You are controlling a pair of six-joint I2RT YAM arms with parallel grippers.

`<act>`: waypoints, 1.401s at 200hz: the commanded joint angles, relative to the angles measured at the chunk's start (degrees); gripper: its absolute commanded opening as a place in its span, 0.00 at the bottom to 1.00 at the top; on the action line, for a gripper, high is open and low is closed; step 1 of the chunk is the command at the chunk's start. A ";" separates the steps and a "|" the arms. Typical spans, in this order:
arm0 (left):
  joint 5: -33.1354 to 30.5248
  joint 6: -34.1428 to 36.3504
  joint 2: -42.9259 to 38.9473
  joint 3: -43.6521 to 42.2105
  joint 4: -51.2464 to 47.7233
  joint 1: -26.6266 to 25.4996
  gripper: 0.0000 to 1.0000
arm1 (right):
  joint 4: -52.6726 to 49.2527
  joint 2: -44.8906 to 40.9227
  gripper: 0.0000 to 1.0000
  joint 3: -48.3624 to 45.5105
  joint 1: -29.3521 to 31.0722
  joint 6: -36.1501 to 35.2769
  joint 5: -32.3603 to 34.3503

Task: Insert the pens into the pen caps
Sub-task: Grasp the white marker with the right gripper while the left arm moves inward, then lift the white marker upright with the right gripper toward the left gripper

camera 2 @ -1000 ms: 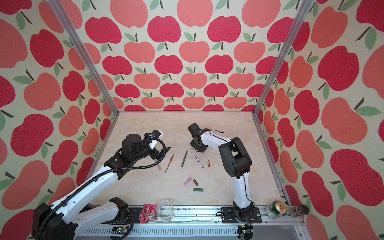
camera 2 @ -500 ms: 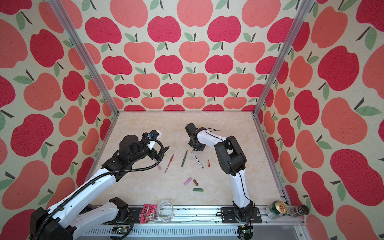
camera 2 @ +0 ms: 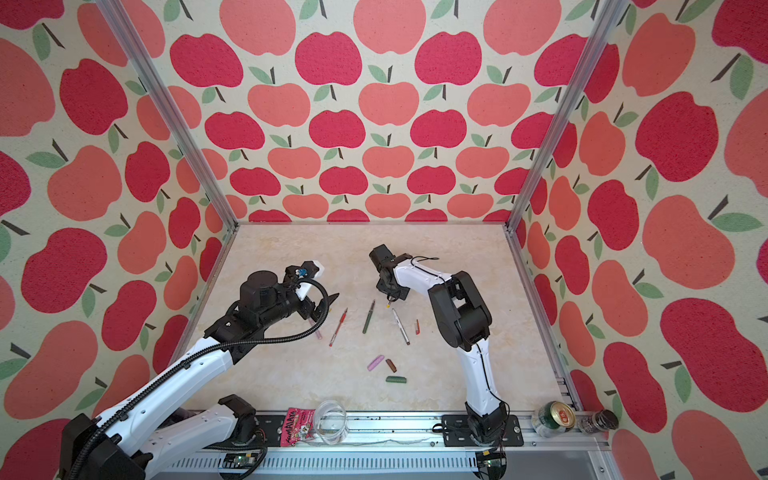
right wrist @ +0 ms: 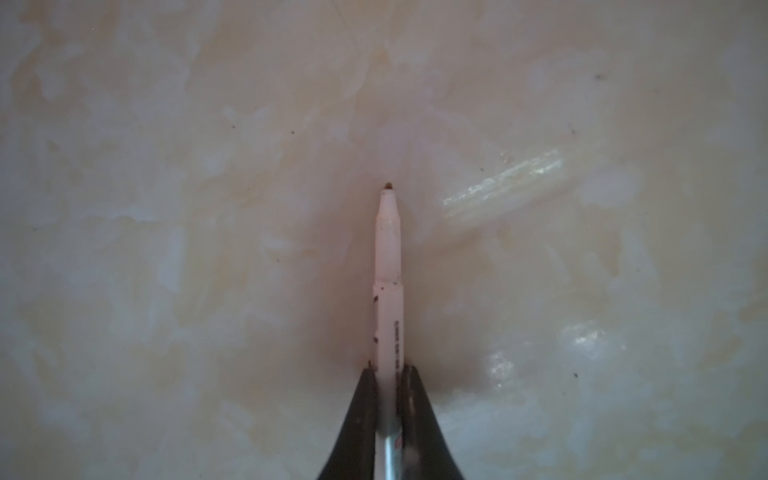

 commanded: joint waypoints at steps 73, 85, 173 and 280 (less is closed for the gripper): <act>2.22 -7.87 2.98 2.46 -0.64 -0.17 0.99 | 23.06 -7.62 0.05 -10.76 -1.94 -11.25 -13.54; 3.18 -9.50 3.63 3.02 -1.03 0.03 0.99 | 22.83 -8.29 0.05 -11.06 -2.03 -11.81 -14.72; 23.59 -31.14 11.91 5.31 2.69 10.39 0.99 | 26.06 -11.98 0.05 -13.93 -2.93 -16.16 -19.35; 47.00 -49.40 24.46 7.96 15.40 13.26 0.96 | 37.19 -25.05 0.06 -19.81 -3.09 -17.16 -36.48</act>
